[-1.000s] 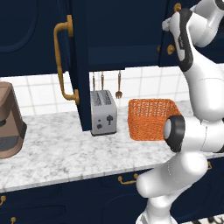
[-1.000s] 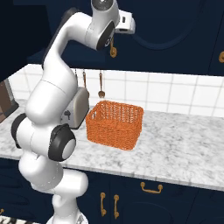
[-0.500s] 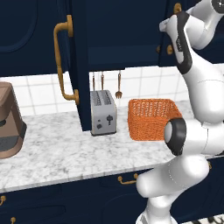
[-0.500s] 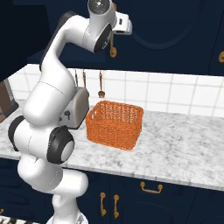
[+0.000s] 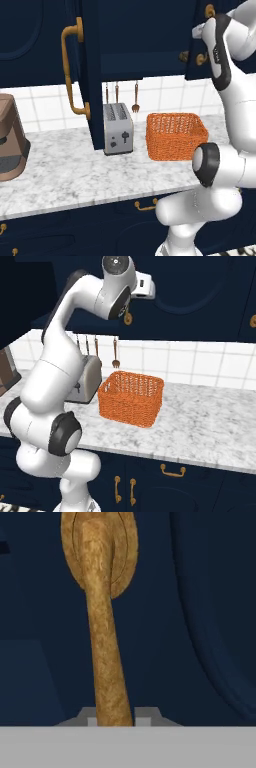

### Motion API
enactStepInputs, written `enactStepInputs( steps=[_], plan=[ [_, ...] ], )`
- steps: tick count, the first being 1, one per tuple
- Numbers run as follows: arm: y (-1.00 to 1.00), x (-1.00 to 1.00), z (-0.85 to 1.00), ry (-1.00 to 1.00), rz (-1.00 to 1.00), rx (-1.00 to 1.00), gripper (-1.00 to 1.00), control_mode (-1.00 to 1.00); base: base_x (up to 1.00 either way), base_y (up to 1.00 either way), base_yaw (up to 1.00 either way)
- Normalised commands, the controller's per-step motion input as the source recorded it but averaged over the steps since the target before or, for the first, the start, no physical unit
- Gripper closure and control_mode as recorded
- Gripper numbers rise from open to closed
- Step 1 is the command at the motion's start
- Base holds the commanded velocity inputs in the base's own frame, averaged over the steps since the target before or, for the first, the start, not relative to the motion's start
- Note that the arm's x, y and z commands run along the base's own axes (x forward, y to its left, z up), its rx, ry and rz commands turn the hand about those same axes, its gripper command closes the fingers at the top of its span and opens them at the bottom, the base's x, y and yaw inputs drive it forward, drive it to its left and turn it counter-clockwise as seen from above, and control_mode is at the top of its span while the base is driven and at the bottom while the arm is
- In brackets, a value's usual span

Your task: Open the cabinet, pick up the bread from the cabinet and place it in the basket. Then move the basket to the dining counter.

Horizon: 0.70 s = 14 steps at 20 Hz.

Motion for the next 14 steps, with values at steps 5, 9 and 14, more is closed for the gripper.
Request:
enactStepInputs(
  steps=[5, 9, 14],
  plan=[
    [-0.94, -1.00, -0.12, -0.08, 0.01, 0.00, 1.00, -1.00, 0.00, 0.00, 0.00],
    [-1.00, -1.00, -0.22, -0.16, 0.08, 0.00, 1.00, -1.00, 0.00, 0.00, 0.00],
    [-1.00, -1.00, 0.04, -0.03, 0.08, 0.03, 1.00, -1.00, 0.00, 0.00, 0.00]
  ],
)
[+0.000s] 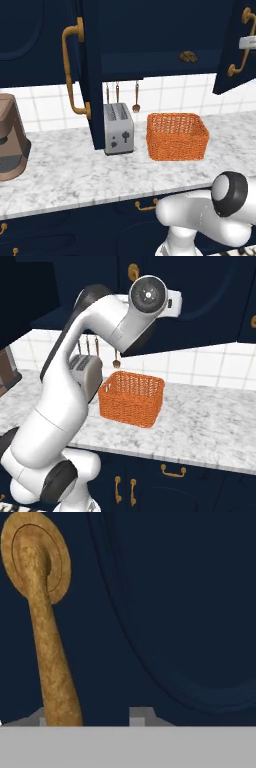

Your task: Open the cabinet, pick up the bread from the cabinet and place it in the basket. Then move the basket to the dining counter.

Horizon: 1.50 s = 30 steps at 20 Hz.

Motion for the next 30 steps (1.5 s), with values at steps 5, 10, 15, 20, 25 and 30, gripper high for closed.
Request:
enactStepInputs(
  steps=[5, 10, 15, 20, 25, 30],
  plan=[
    [-1.00, -0.68, 0.01, 0.00, 0.05, 0.00, 1.00, -1.00, 0.00, 0.00, 0.00],
    [-0.22, -0.36, 0.00, 0.00, -0.02, 0.00, -1.00, -1.00, 0.00, 0.00, 0.00],
    [0.50, -0.98, 0.01, 0.00, -0.23, -0.09, -1.00, -1.00, 0.00, 0.00, 0.00],
    [0.83, -0.77, 0.00, 0.00, -0.29, -0.18, -1.00, -1.00, 0.00, 0.00, 0.00],
    [1.00, -0.14, -0.20, 0.24, -0.11, -0.49, -1.00, -1.00, 0.00, 0.00, 0.00],
    [0.90, 0.48, -0.63, 0.47, 0.00, -0.60, -1.00, -1.00, 0.00, 0.00, 0.00]
  ],
)
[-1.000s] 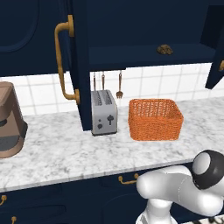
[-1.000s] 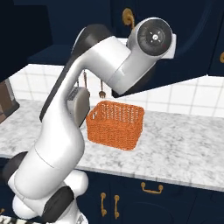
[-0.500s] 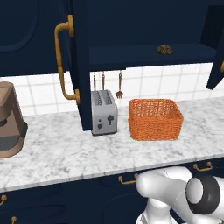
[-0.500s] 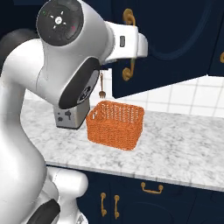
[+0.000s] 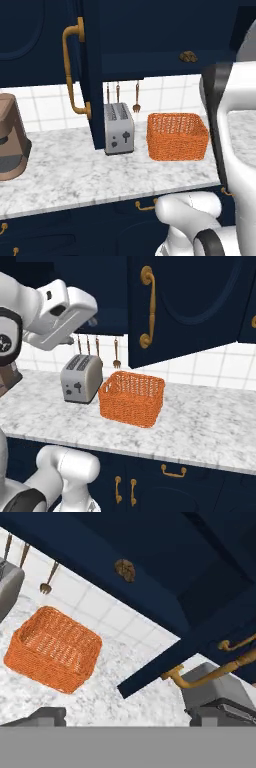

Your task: Open the cabinet, pick up the bread from the cabinet and place it in the basket. Then move the basket to the dining counter.

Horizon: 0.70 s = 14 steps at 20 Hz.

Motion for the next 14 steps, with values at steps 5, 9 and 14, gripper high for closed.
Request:
enactStepInputs(
  steps=[5, 9, 14],
  plan=[
    [0.53, 0.78, -0.25, 0.42, 0.00, -0.49, -1.00, -1.00, 0.00, 0.00, 0.00],
    [-0.07, 0.97, -0.06, 0.41, -0.02, -0.21, -1.00, -1.00, 0.00, 0.00, 0.00],
    [-0.56, 0.53, -0.11, 0.36, -0.31, -0.24, -1.00, -1.00, 0.00, 0.00, 0.00]
  ],
)
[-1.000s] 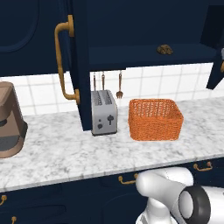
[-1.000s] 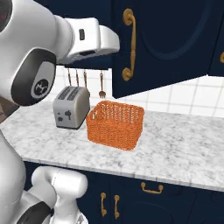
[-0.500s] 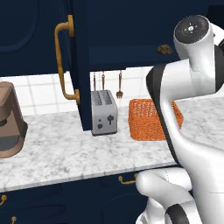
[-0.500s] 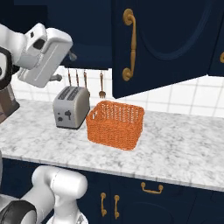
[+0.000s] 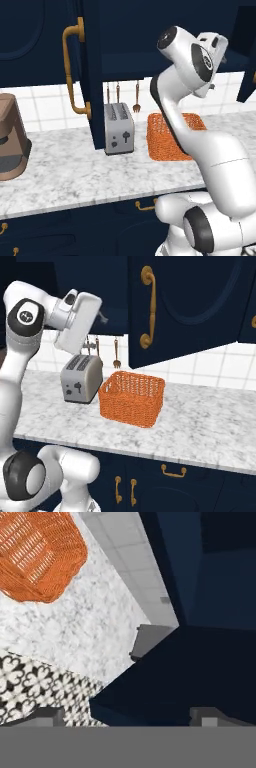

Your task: Open the cabinet, pick up the bread from the cabinet and place it in the basket. Then move the basket to the dining counter.

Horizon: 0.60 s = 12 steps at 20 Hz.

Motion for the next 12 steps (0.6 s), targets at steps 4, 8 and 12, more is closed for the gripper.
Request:
enactStepInputs(
  steps=[4, 8, 12],
  plan=[
    [-0.85, 0.24, -0.17, 0.21, -0.52, -0.30, -1.00, -1.00, 0.00, 0.00, 0.00],
    [-1.00, 0.10, -0.10, 0.17, -0.55, -0.26, -1.00, -1.00, 0.00, 0.00, 0.00],
    [-1.00, 0.06, 0.00, 0.14, -0.56, -0.18, -1.00, -1.00, 0.00, 0.00, 0.00]
  ],
)
